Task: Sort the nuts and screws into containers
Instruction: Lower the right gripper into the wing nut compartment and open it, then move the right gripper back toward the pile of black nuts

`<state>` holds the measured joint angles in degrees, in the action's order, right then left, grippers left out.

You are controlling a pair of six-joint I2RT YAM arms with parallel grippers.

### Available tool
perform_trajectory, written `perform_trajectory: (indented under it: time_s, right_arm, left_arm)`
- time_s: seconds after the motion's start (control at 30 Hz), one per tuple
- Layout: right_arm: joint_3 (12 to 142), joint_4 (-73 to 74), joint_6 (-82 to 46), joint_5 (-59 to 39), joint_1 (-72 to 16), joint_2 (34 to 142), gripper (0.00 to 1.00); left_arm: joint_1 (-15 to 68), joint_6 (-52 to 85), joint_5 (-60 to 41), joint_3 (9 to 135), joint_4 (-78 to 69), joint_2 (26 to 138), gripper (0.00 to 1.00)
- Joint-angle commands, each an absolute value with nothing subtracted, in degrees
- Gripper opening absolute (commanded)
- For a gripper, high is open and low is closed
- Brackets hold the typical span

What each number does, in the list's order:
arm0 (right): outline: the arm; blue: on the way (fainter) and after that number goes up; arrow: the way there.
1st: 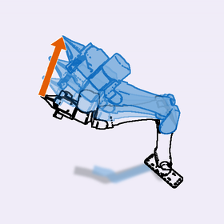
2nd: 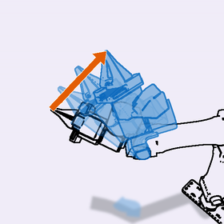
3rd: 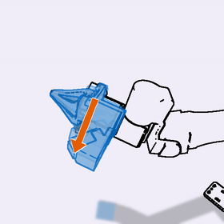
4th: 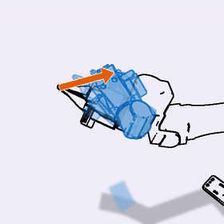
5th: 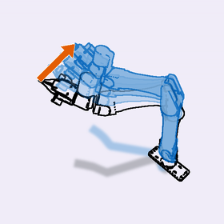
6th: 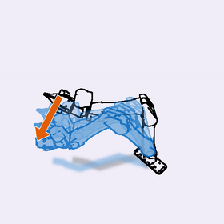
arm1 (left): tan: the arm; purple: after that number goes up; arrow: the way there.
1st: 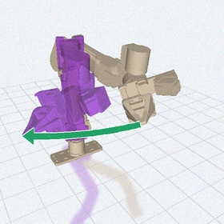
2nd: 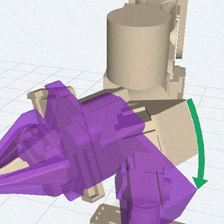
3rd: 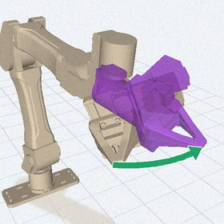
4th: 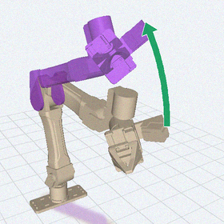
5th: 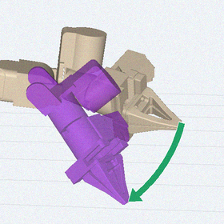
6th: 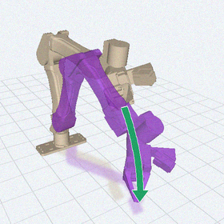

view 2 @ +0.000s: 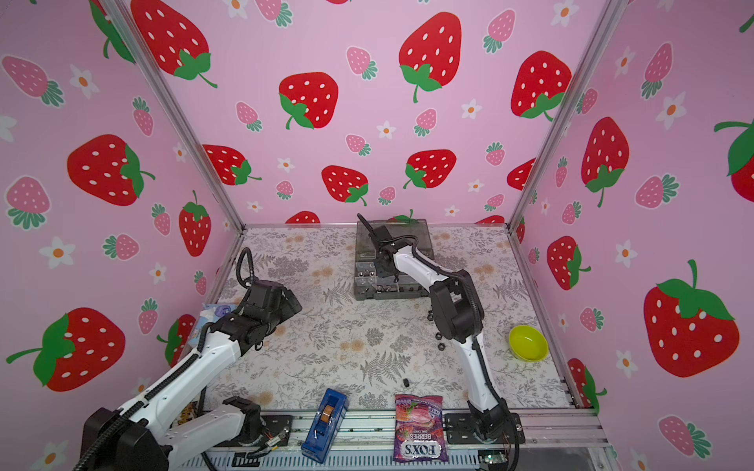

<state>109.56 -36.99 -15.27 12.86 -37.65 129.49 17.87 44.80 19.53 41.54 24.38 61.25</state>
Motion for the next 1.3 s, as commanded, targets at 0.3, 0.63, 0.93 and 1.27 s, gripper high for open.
perform_trajectory:
  time_s: [0.3, 0.63, 0.93, 1.27]
  right_arm:
    - [108.15, -38.51, -16.29, 14.13, -38.35, 121.73, 0.31]
    - [87.26, -35.25, -23.58, 16.41, -42.17, 102.50, 0.37]
    - [69.15, -38.86, -33.26, 20.21, -42.30, 86.25, 0.42]
    - [53.76, -37.65, -42.65, 16.07, -33.48, 76.59, 0.48]
  left_arm:
    - [17.65, 44.56, 21.13, 42.01, 25.75, 60.40, 0.99]
    - [17.60, 44.37, 20.35, 42.40, 25.14, 60.91, 0.99]
    - [17.62, 44.74, 18.79, 42.53, 24.26, 62.11, 0.99]
    - [17.66, 44.44, 18.24, 42.80, 24.39, 62.15, 0.99]
